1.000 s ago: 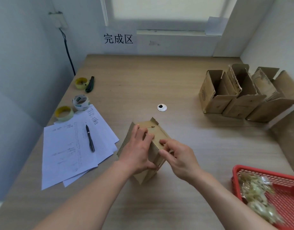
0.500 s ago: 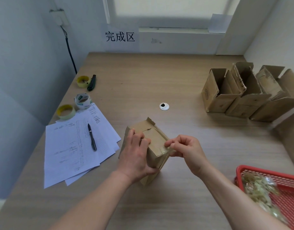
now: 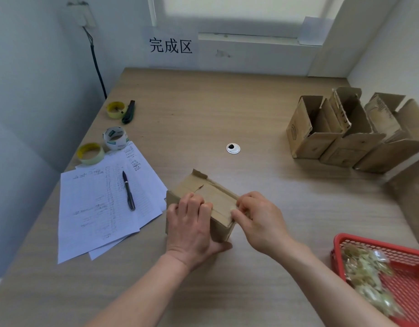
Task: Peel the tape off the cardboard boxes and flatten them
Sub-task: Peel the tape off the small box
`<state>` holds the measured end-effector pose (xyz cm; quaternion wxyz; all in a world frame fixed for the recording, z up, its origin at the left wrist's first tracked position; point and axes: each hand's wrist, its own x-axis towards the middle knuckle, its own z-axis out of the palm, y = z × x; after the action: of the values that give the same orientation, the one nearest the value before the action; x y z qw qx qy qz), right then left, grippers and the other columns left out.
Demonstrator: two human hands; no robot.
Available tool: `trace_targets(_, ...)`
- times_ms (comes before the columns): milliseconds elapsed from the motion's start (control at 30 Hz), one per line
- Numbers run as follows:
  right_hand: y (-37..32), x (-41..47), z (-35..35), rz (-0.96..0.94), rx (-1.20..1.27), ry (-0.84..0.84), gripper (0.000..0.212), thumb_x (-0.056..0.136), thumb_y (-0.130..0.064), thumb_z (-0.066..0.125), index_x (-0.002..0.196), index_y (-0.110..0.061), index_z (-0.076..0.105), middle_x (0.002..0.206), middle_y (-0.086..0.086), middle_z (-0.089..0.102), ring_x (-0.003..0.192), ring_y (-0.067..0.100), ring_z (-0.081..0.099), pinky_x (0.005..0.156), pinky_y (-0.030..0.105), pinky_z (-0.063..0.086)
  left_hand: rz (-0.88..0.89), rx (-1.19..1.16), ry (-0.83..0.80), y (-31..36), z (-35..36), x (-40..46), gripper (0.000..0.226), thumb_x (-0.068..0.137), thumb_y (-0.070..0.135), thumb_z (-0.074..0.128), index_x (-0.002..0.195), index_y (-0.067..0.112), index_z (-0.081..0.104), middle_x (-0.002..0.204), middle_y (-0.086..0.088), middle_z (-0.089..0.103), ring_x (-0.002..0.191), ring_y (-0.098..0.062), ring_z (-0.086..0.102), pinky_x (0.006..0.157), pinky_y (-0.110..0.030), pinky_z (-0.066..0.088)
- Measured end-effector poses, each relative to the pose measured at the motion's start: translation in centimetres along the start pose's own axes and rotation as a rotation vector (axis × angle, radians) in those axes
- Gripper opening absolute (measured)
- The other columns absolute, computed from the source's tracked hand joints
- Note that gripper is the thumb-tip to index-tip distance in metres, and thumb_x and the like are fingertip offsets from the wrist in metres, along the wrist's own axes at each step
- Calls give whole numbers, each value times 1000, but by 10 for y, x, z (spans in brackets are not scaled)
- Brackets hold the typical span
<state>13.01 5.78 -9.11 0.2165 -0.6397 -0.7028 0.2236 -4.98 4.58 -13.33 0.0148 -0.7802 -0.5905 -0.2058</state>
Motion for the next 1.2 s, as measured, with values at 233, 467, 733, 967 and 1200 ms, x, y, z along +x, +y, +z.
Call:
trace_targets(233,-4,-25,5,622,1553,303,32,90,0,44,60,-8,52,86,21,71,80,34,74,52,29,56,-25,-19,45,-3,2,-23,91,41,78,72,101,15,47,111,-9,53,113,-33,51,86,-48,39)
trace_targets(467,-8,-22,14,256,21,82,55,67,-73,64,68,-20,48,67,-4,58,66,18,55,59,36,41,23,-22,33,3,4,-23,99,30,74,82,101,15,45,110,-9,55,113,-33,51,85,-48,40)
trace_targets(733,3,-27,22,333,432,169,42,91,-16,65,54,-10,48,51,4,46,55,17,45,54,30,38,-6,-6,64,0,4,-27,92,38,77,73,100,15,46,111,-7,51,111,-32,51,90,-50,37)
trace_targets(967,8,-34,16,509,871,201,41,70,-50,72,80,-14,56,79,-1,66,68,17,66,53,31,50,86,47,74,3,6,-28,98,34,77,81,101,14,46,107,-8,50,110,-34,50,100,-59,34)
trace_targets(1200,5,2,16,32,6,172,23,87,-34,69,71,-19,64,74,-7,50,69,17,55,66,30,38,128,50,62,1,-1,-24,94,34,74,83,95,14,44,98,-11,56,98,-36,54,94,-59,41)
